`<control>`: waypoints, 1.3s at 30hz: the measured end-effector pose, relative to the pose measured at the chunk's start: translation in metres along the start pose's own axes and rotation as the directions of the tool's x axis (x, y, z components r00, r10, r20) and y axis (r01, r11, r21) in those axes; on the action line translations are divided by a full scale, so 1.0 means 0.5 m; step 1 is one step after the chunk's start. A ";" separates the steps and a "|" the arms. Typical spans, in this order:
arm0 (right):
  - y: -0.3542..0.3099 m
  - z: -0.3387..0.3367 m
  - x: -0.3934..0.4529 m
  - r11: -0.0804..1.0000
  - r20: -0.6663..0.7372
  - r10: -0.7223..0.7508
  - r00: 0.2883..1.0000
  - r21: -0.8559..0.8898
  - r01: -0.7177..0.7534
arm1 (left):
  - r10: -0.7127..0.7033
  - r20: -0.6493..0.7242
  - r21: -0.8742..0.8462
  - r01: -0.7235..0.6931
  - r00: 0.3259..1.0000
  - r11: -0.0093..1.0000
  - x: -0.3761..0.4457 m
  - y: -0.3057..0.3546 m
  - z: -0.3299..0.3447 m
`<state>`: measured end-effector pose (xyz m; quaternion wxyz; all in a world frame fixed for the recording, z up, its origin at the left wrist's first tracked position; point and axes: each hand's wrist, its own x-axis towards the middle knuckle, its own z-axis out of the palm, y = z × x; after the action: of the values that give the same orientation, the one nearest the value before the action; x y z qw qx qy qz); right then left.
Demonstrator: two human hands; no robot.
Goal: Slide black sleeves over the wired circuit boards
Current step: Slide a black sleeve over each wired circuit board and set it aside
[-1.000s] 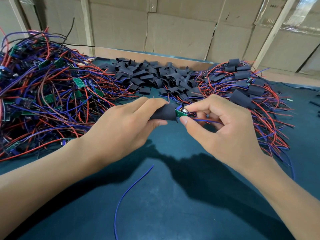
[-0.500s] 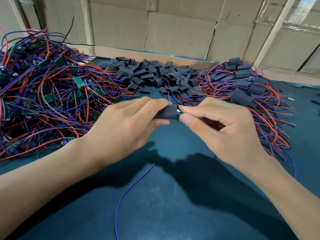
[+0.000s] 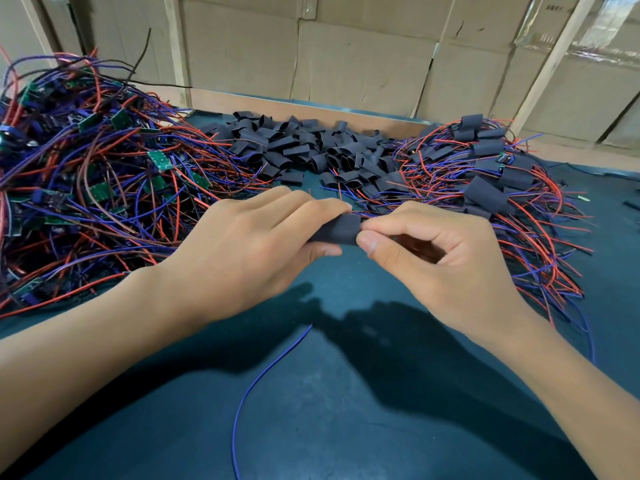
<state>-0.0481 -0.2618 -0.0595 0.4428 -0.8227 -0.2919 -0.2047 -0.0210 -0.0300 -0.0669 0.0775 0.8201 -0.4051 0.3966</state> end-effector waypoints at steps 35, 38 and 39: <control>0.026 -0.002 0.011 0.935 -0.295 0.094 0.951 -0.301 -0.186 | -0.207 0.316 0.150 0.166 0.926 0.975 -0.028 -0.104 0.001; 0.028 0.022 0.004 0.955 -0.186 0.102 0.977 -0.256 -0.148 | -0.130 0.183 0.032 0.126 0.975 0.992 -0.011 -0.105 -0.012; 0.028 0.027 0.003 0.960 -0.151 0.096 0.984 -0.247 -0.131 | -0.119 0.179 -0.023 0.125 0.977 0.992 -0.004 -0.102 -0.015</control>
<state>-0.0367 -0.2558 -0.0741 0.3628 -0.8724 -0.1841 -0.2710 0.0109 0.0083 -0.0535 0.0790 0.8740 -0.3661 0.3095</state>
